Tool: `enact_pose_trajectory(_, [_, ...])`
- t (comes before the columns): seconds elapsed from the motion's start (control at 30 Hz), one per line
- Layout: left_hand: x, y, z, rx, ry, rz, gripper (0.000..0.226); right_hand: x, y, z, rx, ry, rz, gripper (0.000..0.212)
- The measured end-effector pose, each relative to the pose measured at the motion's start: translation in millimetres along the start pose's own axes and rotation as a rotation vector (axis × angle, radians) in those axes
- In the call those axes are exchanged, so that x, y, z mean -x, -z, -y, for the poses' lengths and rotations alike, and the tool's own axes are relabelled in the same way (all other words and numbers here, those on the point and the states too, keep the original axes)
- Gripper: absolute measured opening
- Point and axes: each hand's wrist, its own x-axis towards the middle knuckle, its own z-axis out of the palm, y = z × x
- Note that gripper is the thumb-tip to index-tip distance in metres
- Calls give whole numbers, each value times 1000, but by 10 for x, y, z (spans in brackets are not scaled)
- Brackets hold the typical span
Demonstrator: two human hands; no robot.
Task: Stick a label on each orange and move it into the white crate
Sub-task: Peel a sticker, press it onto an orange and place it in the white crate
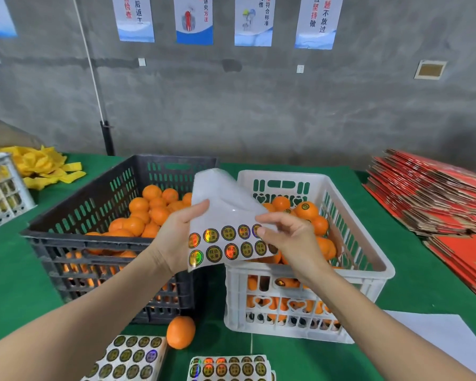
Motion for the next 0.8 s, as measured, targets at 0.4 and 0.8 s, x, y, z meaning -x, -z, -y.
enact_pose_trajectory(0.4, [72, 54, 36, 120, -31, 10, 34, 101, -44, -13, 513, 379, -145, 14])
enact_pose_trajectory(0.8, [187, 151, 47, 180, 85, -155, 29, 135, -129, -163, 637, 779, -194, 2])
